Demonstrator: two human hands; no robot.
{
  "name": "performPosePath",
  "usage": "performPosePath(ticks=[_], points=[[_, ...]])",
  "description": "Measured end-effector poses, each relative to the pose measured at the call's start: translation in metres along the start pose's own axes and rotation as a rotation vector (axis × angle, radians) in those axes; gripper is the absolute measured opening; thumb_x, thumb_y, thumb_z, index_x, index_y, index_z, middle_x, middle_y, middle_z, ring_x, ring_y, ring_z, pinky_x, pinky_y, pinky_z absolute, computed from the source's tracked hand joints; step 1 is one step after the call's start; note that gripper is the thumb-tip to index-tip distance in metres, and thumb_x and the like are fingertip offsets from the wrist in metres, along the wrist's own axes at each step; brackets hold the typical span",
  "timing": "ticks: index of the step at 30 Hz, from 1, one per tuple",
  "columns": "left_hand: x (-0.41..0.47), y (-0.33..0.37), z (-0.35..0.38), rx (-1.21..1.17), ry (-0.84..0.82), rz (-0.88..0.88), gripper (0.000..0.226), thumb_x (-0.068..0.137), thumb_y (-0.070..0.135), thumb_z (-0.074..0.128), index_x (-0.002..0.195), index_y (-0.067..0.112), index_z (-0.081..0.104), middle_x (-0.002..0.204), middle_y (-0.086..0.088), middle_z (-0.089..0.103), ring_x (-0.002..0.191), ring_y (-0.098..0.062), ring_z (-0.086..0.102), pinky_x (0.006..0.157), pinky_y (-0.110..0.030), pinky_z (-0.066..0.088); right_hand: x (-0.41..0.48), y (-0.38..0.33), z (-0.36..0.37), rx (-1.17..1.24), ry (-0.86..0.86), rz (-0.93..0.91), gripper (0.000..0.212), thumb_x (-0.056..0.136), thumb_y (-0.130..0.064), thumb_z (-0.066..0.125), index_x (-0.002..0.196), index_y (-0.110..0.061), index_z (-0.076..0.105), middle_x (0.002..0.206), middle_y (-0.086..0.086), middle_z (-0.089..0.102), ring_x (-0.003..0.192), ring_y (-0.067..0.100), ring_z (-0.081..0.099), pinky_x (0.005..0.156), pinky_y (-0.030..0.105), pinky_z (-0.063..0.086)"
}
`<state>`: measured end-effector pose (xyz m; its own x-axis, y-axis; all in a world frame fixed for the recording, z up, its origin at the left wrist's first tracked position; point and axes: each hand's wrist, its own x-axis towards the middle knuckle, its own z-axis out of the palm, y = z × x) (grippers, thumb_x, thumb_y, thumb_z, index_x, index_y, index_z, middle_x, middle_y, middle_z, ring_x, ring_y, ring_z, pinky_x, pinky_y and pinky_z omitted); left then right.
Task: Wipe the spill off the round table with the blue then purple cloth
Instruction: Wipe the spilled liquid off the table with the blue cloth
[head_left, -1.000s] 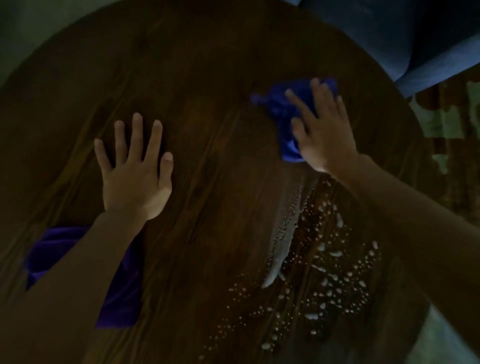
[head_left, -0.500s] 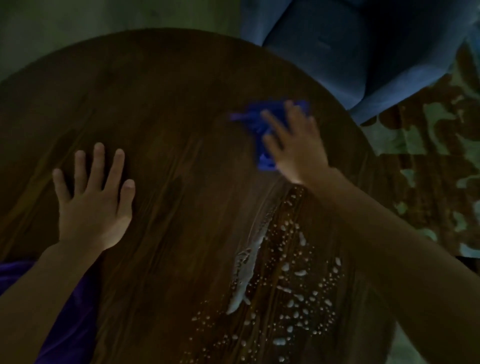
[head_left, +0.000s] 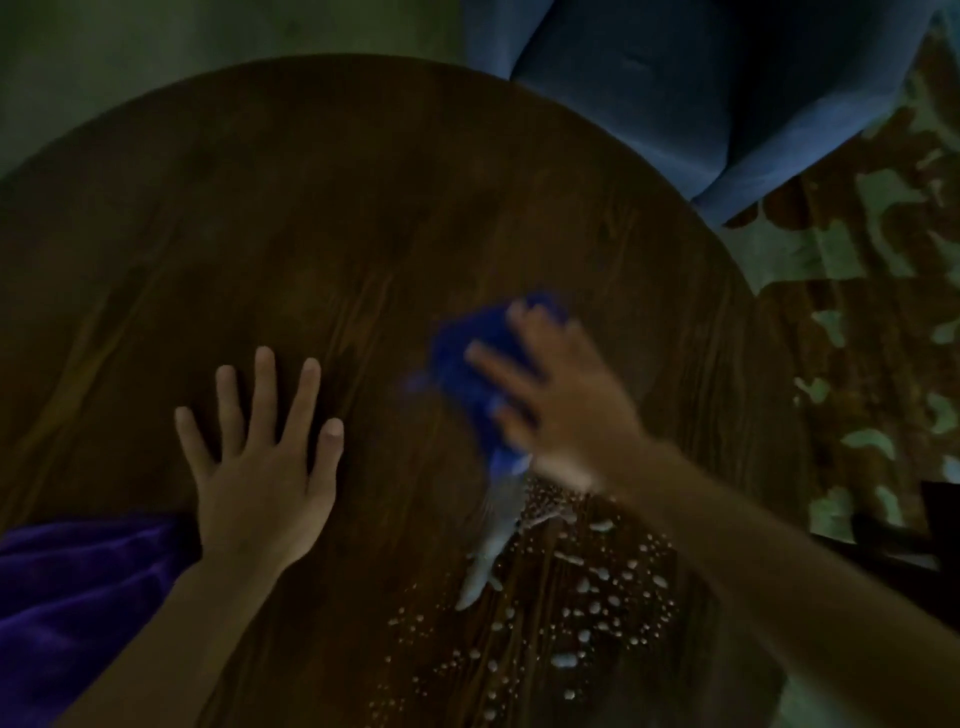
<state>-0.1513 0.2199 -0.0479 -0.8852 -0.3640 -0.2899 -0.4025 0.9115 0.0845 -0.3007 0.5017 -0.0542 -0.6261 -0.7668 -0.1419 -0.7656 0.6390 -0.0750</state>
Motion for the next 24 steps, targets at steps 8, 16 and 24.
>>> performPosePath(ticks=[8, 16, 24], points=[[0.002, -0.005, 0.006, 0.024, 0.033, -0.007, 0.064, 0.101, 0.064, 0.003, 0.16, 0.042, -0.009, 0.17, 0.002, -0.012, 0.155, -0.026, -0.014, 0.121, -0.064, -0.003, 0.002, -0.012, -0.009, 0.098, 0.094, 0.441, 0.061, 0.111, -0.054, 0.016, 0.165, -0.03, 0.026, 0.176, 0.016, 0.006, 0.163, 0.036, 0.004, 0.13, 0.06, 0.012], [-0.016, -0.002, -0.01, -0.09, 0.002, -0.001, 0.067, 0.099, 0.066, 0.002, 0.161, 0.041, -0.007, 0.17, 0.002, -0.014, 0.154, -0.023, -0.016, 0.123, -0.056, -0.006, -0.014, -0.009, -0.001, 0.037, -0.058, -0.116, 0.068, 0.102, -0.06, 0.019, 0.167, -0.043, 0.005, 0.177, 0.01, -0.001, 0.163, 0.034, -0.001, 0.13, 0.059, 0.002], [-0.138, -0.007, 0.003, -0.243, -0.097, -0.009, 0.072, 0.097, 0.063, 0.008, 0.159, 0.028, 0.0, 0.169, 0.007, -0.012, 0.154, -0.008, -0.02, 0.127, -0.042, 0.001, -0.078, 0.018, 0.002, 0.079, -0.03, 0.559, 0.074, 0.107, -0.055, 0.005, 0.162, -0.018, 0.036, 0.175, 0.02, -0.001, 0.163, 0.039, 0.002, 0.13, 0.058, 0.01]])
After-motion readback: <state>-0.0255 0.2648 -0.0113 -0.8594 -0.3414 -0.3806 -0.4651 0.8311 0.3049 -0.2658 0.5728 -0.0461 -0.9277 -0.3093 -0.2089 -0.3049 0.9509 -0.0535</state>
